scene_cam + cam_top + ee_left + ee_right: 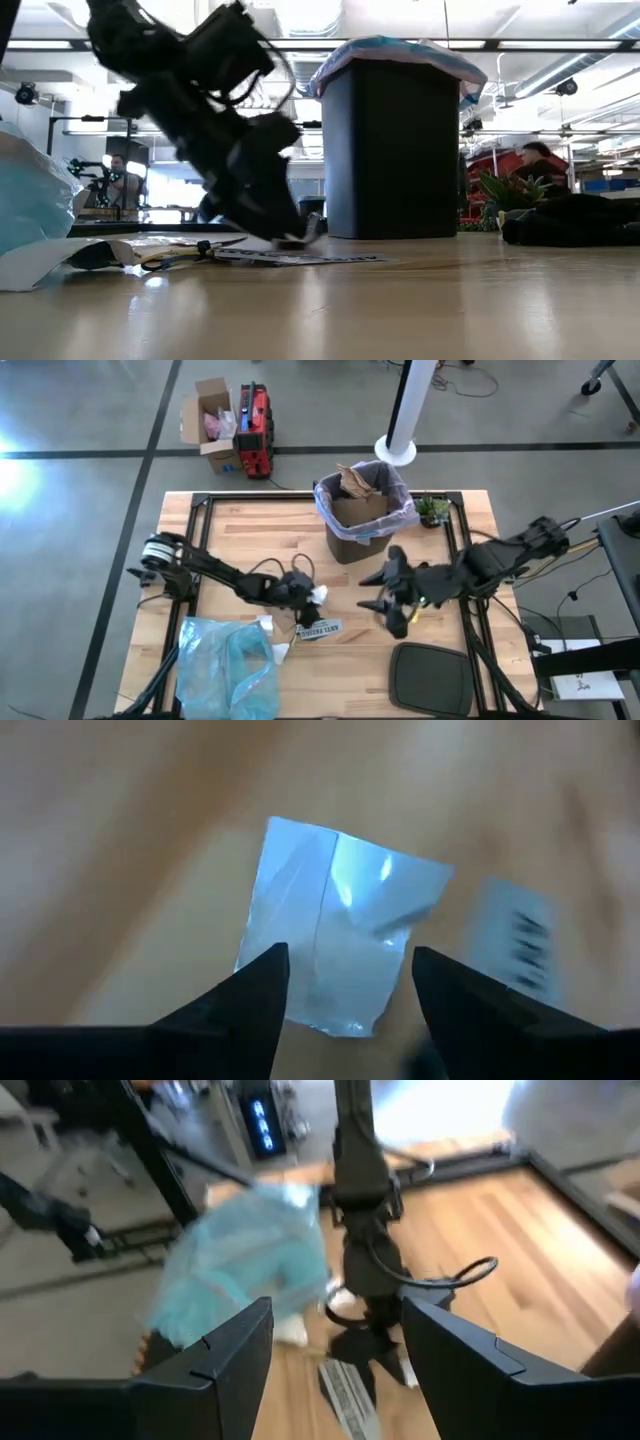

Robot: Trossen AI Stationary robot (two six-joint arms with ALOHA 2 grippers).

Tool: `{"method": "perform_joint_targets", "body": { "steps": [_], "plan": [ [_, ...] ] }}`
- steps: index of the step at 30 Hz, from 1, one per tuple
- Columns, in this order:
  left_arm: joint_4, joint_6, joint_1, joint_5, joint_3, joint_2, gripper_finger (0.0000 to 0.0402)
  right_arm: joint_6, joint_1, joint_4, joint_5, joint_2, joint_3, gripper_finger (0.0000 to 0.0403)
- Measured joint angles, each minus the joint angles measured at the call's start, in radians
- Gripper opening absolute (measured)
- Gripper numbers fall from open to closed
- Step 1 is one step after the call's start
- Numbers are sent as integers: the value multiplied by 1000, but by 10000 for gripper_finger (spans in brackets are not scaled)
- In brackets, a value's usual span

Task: Place trash/remove bag and relplace
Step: Put the white paper into the trash bin

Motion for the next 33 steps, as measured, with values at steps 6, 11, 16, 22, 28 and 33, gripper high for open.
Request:
{"method": "perform_joint_targets", "body": {
  "steps": [6, 11, 16, 22, 28, 33],
  "plan": [
    [-320, 200, -52, 69, 223, -4, 198, 1, 14, -49, -42, 122, -1, 208],
    [-824, 217, -109, 95, 419, -29, 205, -9, 16, -53, -102, 242, -6, 206],
    [-1061, 66, -193, 116, 461, -55, 208, -67, 16, 19, -159, 380, -6, 204],
    [-1094, -217, -230, 246, 356, -54, 194, -52, 3, 233, -307, 515, -6, 204],
    [-905, -299, -175, 260, 181, -57, 167, -114, -26, 343, -395, 571, -6, 204],
    [-563, -258, -98, 265, 92, -61, 144, -174, -64, 347, -382, 569, -6, 204]
  ]
}}
